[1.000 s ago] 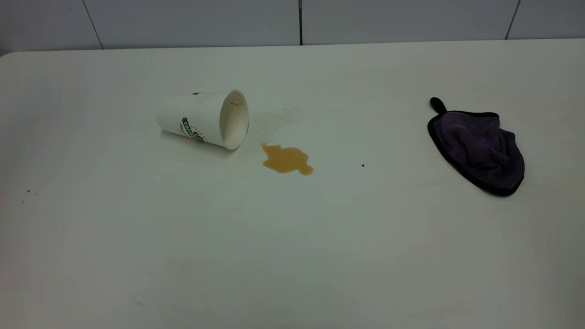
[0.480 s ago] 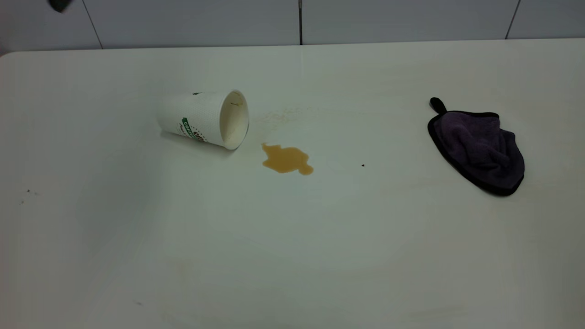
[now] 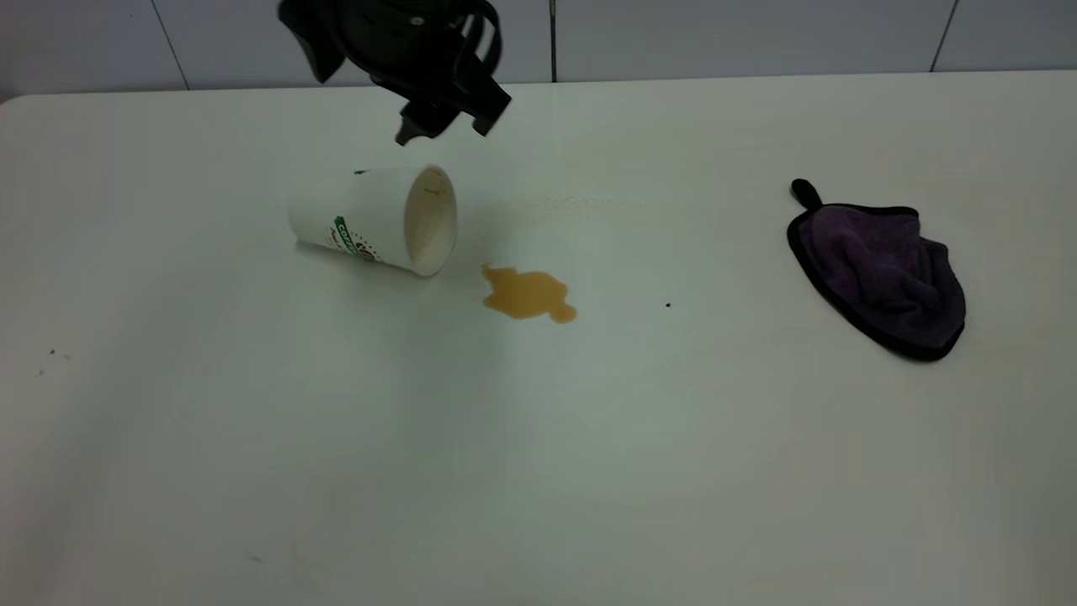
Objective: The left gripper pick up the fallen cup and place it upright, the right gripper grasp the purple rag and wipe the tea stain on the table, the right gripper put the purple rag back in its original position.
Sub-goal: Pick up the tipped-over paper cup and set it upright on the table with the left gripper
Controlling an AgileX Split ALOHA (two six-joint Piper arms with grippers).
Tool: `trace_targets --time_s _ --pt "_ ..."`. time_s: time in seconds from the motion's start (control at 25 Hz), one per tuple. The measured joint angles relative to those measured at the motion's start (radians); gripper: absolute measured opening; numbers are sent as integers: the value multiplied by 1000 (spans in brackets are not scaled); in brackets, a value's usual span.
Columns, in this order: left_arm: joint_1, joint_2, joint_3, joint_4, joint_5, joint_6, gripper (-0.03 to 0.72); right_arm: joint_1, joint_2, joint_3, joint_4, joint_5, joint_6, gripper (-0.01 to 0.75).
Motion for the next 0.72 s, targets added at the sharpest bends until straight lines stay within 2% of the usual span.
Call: trace_targets --time_s 0.32,0.52,0.72 --pt "-4 211 -167 125 -29 -9 633 0 0 0 0 0 0 238" --pt "-4 298 -200 221 -30 -64 632 0 0 0 0 0 0 238" --pt "20 338 -205 235 -31 -96 621 0 0 0 0 0 0 238"
